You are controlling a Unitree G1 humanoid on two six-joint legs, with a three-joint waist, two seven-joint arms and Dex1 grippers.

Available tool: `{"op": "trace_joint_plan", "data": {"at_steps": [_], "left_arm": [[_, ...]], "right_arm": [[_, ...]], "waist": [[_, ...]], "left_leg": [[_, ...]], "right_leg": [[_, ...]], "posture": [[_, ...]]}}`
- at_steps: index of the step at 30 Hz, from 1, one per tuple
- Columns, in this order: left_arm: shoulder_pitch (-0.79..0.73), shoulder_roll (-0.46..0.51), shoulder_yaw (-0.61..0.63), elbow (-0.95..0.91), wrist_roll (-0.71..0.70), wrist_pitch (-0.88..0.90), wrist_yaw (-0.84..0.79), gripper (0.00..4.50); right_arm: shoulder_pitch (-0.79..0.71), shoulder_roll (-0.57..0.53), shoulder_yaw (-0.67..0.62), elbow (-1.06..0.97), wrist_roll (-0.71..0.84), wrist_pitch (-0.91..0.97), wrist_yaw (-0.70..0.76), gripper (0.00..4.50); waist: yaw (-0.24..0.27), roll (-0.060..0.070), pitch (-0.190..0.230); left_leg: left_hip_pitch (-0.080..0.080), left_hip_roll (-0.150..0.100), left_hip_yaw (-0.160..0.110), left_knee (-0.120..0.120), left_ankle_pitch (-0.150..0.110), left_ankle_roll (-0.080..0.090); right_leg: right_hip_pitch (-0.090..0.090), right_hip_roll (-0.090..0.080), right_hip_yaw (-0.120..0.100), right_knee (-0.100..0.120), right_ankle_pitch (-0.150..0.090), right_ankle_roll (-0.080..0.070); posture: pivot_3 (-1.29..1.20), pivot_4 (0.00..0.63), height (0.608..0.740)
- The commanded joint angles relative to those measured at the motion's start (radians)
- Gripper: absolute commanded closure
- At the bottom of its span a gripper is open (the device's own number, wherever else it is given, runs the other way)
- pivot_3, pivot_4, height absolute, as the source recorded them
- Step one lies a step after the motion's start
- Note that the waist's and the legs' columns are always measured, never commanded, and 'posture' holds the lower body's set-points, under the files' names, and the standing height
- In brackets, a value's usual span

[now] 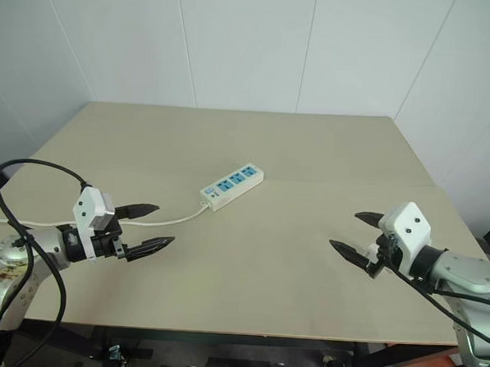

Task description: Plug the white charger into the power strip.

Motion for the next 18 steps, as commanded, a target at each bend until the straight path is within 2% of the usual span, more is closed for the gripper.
{"op": "trace_joint_plan", "data": {"at_steps": [1,11,18], "left_arm": [[-0.021,0.019,0.022,-0.007,-0.008,-0.01,-0.009,0.04],[-0.051,0.009,-0.002,0.025,0.019,-0.032,-0.011,0.04],[-0.141,-0.074,-0.05,0.093,0.073,-0.075,0.062,0.04]], "right_arm": [[-0.001,-0.011,-0.041,-0.036,0.012,0.001,-0.013,0.0],[0.001,-0.007,-0.042,-0.039,0.006,-0.009,-0.032,0.0],[-0.035,0.036,-0.034,-0.046,0.023,-0.009,-0.082,0.0]], "waist": [[0.0,0.0,0.0],[0.0,0.0,0.0],[0.002,0.0,0.0]], "left_leg": [[0.0,0.0,0.0,0.0,0.0,0.0],[0.0,0.0,0.0,0.0,0.0,0.0],[0.001,0.0,0.0,0.0,0.0,0.0]], "right_leg": [[0.0,0.0,0.0,0.0,0.0,0.0],[0.0,0.0,0.0,0.0,0.0,0.0],[0.001,0.0,0.0,0.0,0.0,0.0]], "posture": [[0.0,0.15,0.74],[0.0,0.15,0.74],[0.0,0.15,0.74]]}}
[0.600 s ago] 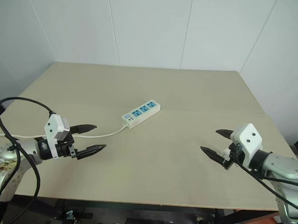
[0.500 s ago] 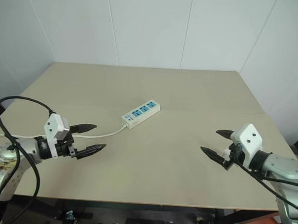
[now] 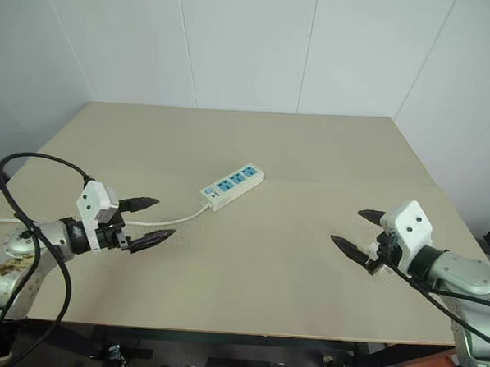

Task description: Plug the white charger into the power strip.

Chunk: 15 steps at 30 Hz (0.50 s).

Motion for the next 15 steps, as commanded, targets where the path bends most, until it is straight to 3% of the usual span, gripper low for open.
{"op": "trace_joint_plan", "data": {"at_steps": [1,6,15], "left_arm": [[-0.061,-0.046,-0.022,0.018,0.013,-0.031,0.036,0.04],[-0.195,-0.144,-0.072,0.186,0.142,-0.139,0.153,0.04],[-0.46,-0.255,-0.156,0.71,0.272,-0.421,0.124,0.04]], "right_arm": [[-0.024,0.006,-0.029,-0.036,0.007,-0.002,-0.036,0.0],[-0.089,0.022,-0.005,-0.014,-0.009,0.024,-0.098,0.0],[-0.083,0.025,0.0,-0.052,-0.022,0.038,-0.128,0.0]], "waist": [[0.002,0.0,0.0],[0.005,0.0,0.0],[0.012,-0.001,0.0]], "left_leg": [[0.0,0.0,0.0,0.0,0.0,0.0],[0.0,-0.001,-0.001,0.0,0.0,0.0],[0.0,-0.002,-0.001,0.0,0.0,0.0]], "right_leg": [[0.0,0.0,0.0,-0.001,0.0,0.0],[0.001,0.0,-0.001,-0.001,0.0,0.001],[0.002,-0.001,-0.001,-0.002,0.0,0.001]], "posture": [[0.0,0.15,0.74],[0.0,0.15,0.74],[0.0,0.15,0.74]]}}
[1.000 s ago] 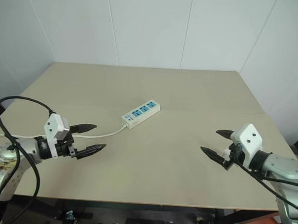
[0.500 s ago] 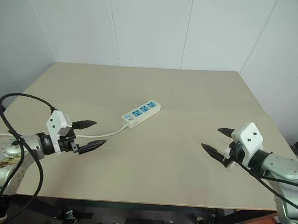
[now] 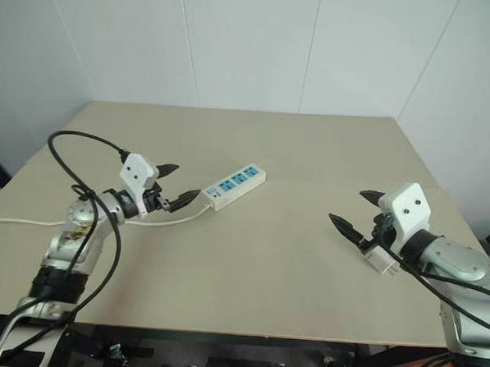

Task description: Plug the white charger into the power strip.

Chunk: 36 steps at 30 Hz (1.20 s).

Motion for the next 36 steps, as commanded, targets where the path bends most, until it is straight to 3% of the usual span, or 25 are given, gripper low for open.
{"op": "trace_joint_plan", "data": {"at_steps": [1,13,30,36], "left_arm": [[-0.073,-0.031,-0.007,0.15,0.019,-0.114,-0.03,0.04],[-0.377,-0.169,-0.014,0.758,0.115,-0.294,0.02,0.04],[-0.43,-0.247,-0.021,0.92,0.213,-0.202,0.079,0.04],[-0.432,-0.257,-0.013,0.919,0.225,-0.194,0.065,1.19]], "right_arm": [[-0.001,-0.003,-0.023,-0.048,0.001,0.005,-0.019,0.0],[0.057,0.006,-0.049,-0.166,0.016,0.036,-0.052,0.0],[0.119,0.007,-0.099,-0.271,0.045,0.05,-0.066,0.0],[0.14,0.0,-0.115,-0.297,0.053,0.058,-0.075,0.0]], "waist": [[0.0,0.0,0.0],[0.009,-0.001,0.001],[0.012,-0.001,0.001],[0.014,-0.001,0.001]], "left_leg": [[0.0,0.0,0.0,0.0,0.0,0.0],[-0.002,-0.001,-0.001,0.001,0.0,0.0],[-0.002,-0.001,-0.001,0.001,0.0,0.0],[-0.002,-0.001,-0.001,0.001,0.0,0.0]], "right_leg": [[0.0,0.0,0.0,0.0,0.0,0.0],[0.0,0.0,0.0,0.0,0.0,0.001],[0.0,0.0,-0.001,0.0,0.0,0.002],[0.0,0.0,-0.001,0.0,0.0,0.002]], "posture": [[0.0,0.15,0.74],[0.0,0.15,0.74],[0.0,0.15,0.74],[0.0,0.15,0.74]]}}
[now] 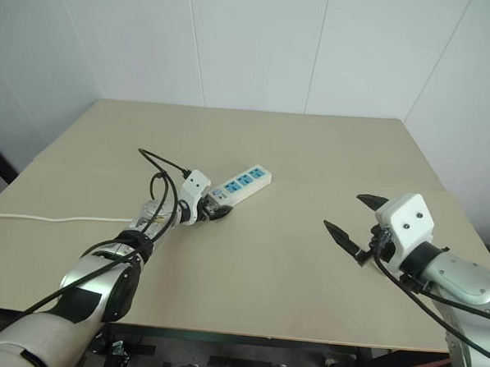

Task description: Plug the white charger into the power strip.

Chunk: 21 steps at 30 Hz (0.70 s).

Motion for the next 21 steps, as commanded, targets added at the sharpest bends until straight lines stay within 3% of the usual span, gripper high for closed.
{"op": "trace_joint_plan", "data": {"at_steps": [1,5,14,17,21], "left_arm": [[-0.022,-0.014,0.007,-0.004,0.008,-0.003,-0.015,1.19],[-0.019,-0.015,0.009,-0.017,0.007,-0.022,-0.058,1.19],[0.02,0.042,0.007,-0.126,-0.029,-0.096,-0.374,1.19],[0.09,0.059,-0.003,-0.243,-0.053,-0.086,-0.49,1.19],[0.289,0.108,-0.059,-0.571,-0.093,-0.002,-0.64,1.19]], "right_arm": [[-0.006,-0.008,-0.042,-0.045,0.015,0.01,-0.012,0.0],[-0.011,-0.008,-0.036,-0.05,0.014,0.017,-0.015,0.0],[0.005,-0.005,-0.036,-0.055,0.014,0.022,-0.009,0.0],[-0.014,-0.012,-0.023,-0.049,0.02,0.024,0.001,0.0],[-0.019,-0.015,-0.024,-0.056,0.027,0.031,0.01,0.0]], "waist": [[0.001,0.0,0.0],[0.002,0.0,0.0],[0.001,0.0,0.0],[-0.001,0.0,0.0],[-0.006,0.0,0.0]], "left_leg": [[0.0,0.0,0.0,0.0,0.0,0.0],[0.0,0.0,0.0,0.0,0.0,0.0],[-0.001,0.0,0.0,0.0,0.0,0.0],[-0.001,0.0,0.0,0.0,0.0,0.0],[0.0,0.001,0.0,0.0,0.0,0.0]], "right_leg": [[0.0,0.0,0.0,0.0,0.0,0.0],[0.0,0.0,0.0,0.0,0.0,0.0],[0.0,0.0,0.0,0.0,0.0,0.0],[0.0,0.0,0.0,0.0,0.0,0.0],[0.0,0.0,0.0,0.0,0.0,0.0]], "posture": [[0.0,0.15,0.74],[0.0,0.15,0.74],[0.0,0.15,0.74],[0.0,0.15,0.74],[0.0,0.15,0.74]]}}
